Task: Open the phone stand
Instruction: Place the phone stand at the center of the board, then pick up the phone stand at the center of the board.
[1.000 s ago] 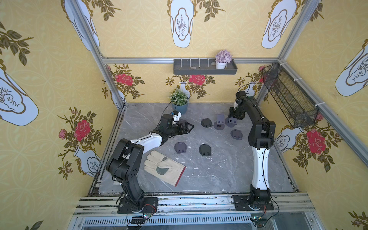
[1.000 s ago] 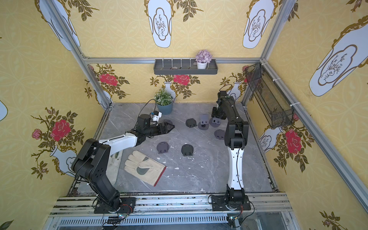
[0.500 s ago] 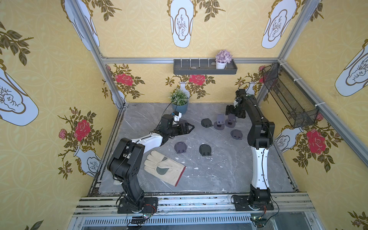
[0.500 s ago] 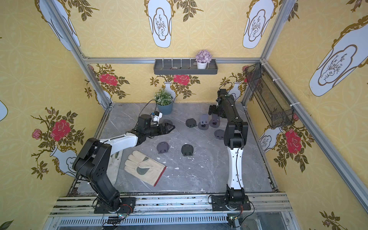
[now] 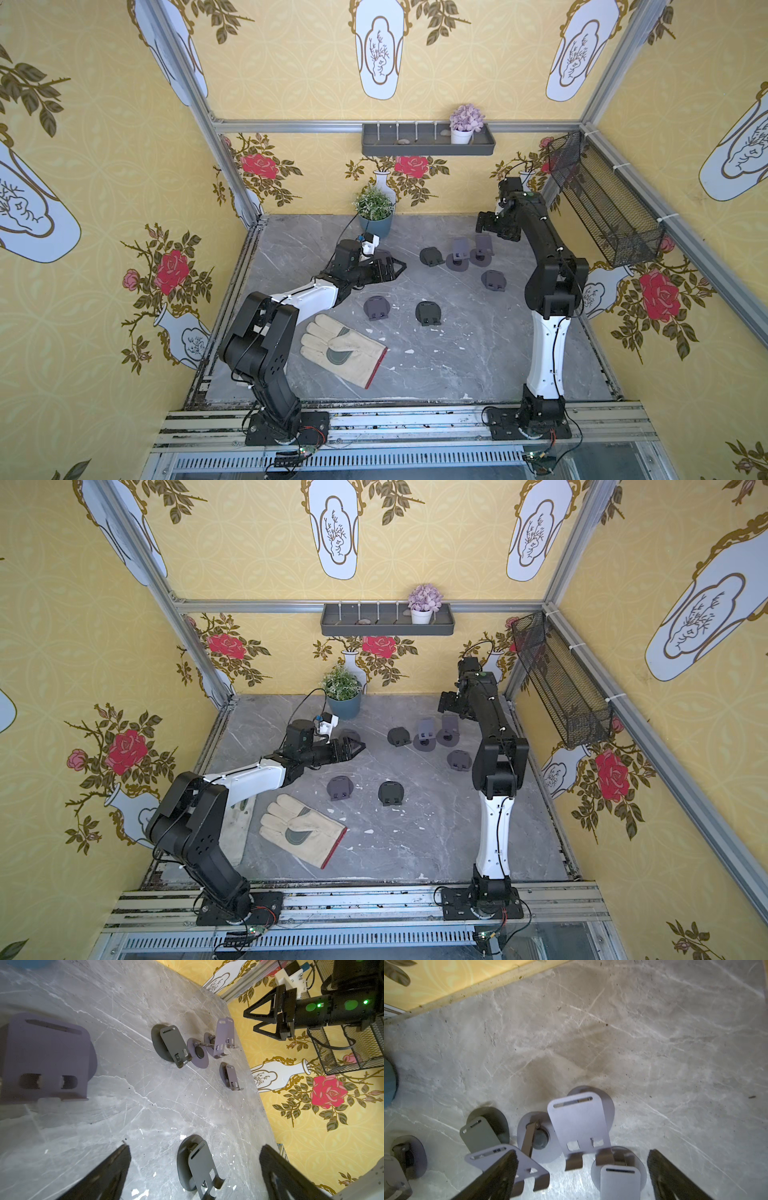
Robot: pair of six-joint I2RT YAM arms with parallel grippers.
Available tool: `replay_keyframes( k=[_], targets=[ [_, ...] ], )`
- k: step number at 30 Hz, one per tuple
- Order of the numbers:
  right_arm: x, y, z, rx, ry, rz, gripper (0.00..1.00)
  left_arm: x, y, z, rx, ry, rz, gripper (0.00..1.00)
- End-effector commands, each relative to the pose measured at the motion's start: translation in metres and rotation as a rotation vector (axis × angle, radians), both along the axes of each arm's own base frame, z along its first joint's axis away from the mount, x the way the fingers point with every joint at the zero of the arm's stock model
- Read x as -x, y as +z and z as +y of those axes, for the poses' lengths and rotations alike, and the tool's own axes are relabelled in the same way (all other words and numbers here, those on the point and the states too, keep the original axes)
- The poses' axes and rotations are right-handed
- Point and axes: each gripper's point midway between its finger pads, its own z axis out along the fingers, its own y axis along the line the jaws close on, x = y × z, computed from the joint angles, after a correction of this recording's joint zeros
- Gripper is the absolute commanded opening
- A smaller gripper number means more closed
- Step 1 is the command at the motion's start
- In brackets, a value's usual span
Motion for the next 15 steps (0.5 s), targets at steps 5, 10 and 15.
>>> replay_keyframes(
  k=[5, 10, 15],
  targets=[
    [0.037, -0.003, -0.002, -0.034, -0.041, 0.017, 0.99, 0.026, -0.002, -0.016, -0.023, -0.061, -0.019, 0.99],
    [0.068, -0.015, -0.002, -0.039, -0.05, 0.058, 1.0, 0.042, -0.005, -0.028, -0.027, -0.092, -0.016, 0.99],
    [0.096, -0.039, 0.004, -0.044, -0.043, 0.12, 0.99, 0.06, -0.008, -0.044, -0.029, -0.135, -0.011, 0.99]
  ],
)
